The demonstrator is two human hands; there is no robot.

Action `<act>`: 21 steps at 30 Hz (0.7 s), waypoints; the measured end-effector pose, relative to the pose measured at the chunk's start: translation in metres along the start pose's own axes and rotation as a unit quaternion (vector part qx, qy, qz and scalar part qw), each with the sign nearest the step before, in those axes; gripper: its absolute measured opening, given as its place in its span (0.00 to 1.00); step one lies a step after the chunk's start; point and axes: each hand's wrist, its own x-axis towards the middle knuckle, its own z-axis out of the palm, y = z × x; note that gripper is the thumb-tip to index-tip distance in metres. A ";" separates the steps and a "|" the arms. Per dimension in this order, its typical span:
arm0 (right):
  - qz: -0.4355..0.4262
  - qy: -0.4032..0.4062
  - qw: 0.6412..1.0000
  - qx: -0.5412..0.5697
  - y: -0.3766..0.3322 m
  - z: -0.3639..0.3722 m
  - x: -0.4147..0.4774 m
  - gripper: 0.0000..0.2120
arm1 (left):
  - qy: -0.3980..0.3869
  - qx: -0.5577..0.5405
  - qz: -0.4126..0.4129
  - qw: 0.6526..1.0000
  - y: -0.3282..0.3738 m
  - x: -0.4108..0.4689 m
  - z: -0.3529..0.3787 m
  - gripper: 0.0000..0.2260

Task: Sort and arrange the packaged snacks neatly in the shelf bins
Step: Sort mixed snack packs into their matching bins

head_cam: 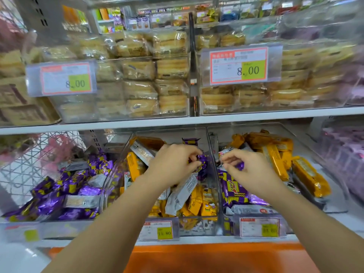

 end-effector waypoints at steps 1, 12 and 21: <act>0.000 0.005 1.000 0.003 0.002 -0.002 0.001 0.08 | -0.019 -0.005 -0.005 1.000 0.002 0.014 0.005 0.15; -0.003 -0.021 1.000 0.011 0.008 -0.006 0.001 0.08 | -0.217 0.042 -0.033 0.975 -0.011 0.078 0.049 0.37; -0.005 -0.029 1.000 -0.005 0.013 0.000 0.001 0.07 | -0.191 0.001 -0.059 0.980 -0.026 0.081 0.060 0.24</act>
